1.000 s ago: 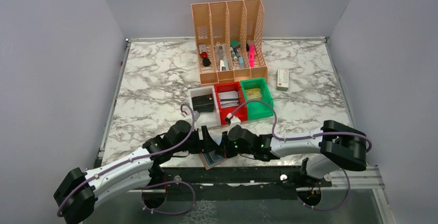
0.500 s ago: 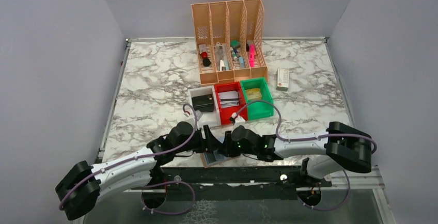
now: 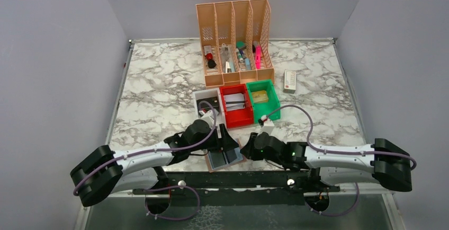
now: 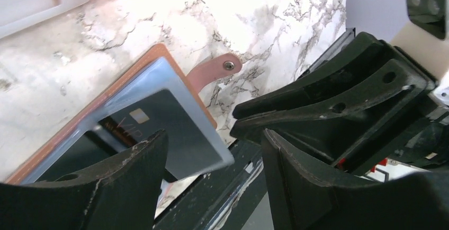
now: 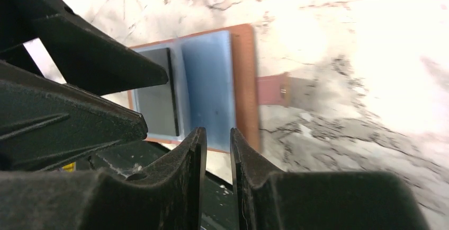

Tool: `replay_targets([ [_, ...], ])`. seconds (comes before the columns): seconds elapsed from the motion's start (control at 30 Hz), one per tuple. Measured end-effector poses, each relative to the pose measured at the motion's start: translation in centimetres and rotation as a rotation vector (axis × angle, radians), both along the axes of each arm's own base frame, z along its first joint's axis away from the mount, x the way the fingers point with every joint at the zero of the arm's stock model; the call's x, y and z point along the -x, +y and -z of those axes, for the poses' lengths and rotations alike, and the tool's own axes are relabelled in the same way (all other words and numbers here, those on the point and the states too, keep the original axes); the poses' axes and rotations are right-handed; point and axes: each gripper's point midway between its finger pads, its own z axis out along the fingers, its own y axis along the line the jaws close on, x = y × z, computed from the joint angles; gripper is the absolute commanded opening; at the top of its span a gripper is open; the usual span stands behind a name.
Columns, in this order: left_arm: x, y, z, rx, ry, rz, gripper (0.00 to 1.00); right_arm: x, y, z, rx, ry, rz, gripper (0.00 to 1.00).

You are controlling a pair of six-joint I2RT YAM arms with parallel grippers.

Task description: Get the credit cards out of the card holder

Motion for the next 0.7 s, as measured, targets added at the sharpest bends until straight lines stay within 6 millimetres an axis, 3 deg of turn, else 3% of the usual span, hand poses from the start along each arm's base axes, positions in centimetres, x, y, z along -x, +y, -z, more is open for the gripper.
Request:
replay_targets([
  [0.3,0.1,-1.9,0.9,-0.057,-0.015,0.038,0.75,-0.8,-3.5,-1.5,-0.031,-0.043,0.123,0.38],
  [0.53,-1.0,-0.1,-1.0,-0.079,-0.085,-0.057,0.78,-0.6,-2.6,-1.9,-0.043,-0.089,0.043,0.39],
  [0.7,-1.5,1.6,-2.2,-0.075,-0.115,-0.129,0.78,0.0,-1.3,-0.4,-0.003,-0.081,-0.047,0.37],
])
